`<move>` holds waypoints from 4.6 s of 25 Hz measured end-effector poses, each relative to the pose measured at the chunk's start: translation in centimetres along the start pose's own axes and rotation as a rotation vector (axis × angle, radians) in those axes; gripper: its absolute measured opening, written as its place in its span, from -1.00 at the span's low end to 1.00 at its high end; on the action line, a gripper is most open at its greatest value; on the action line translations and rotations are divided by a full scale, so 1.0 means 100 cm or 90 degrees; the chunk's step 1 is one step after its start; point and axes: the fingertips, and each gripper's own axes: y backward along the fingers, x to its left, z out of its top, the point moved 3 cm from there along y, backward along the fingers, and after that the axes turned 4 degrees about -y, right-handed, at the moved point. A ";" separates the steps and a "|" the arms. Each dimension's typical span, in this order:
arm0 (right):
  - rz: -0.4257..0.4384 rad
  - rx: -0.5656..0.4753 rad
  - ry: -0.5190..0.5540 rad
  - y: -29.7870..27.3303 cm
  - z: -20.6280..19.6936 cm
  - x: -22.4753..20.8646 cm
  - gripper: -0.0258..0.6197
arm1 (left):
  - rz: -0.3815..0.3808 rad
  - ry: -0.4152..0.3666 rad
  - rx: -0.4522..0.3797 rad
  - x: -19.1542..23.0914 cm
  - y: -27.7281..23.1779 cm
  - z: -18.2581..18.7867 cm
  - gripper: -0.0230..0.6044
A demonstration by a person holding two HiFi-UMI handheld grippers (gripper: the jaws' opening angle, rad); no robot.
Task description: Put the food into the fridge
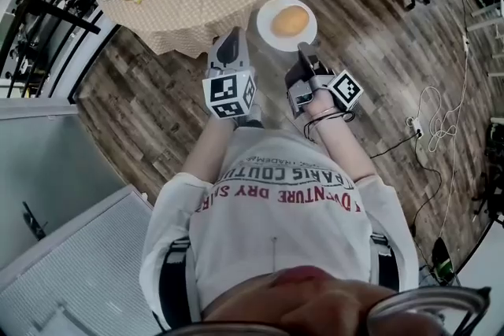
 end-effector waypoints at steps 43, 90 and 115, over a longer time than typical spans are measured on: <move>-0.027 0.378 -0.023 -0.507 0.029 0.028 -0.83 | 0.395 0.054 -0.024 0.232 -0.294 0.041 -0.84; -0.067 0.344 0.038 -0.684 -0.091 0.040 -0.83 | 0.411 0.105 0.020 0.359 -0.316 0.032 -0.84; -0.056 0.367 0.086 -0.707 -0.113 0.059 -0.43 | 0.414 0.109 0.024 0.366 -0.327 0.029 -0.84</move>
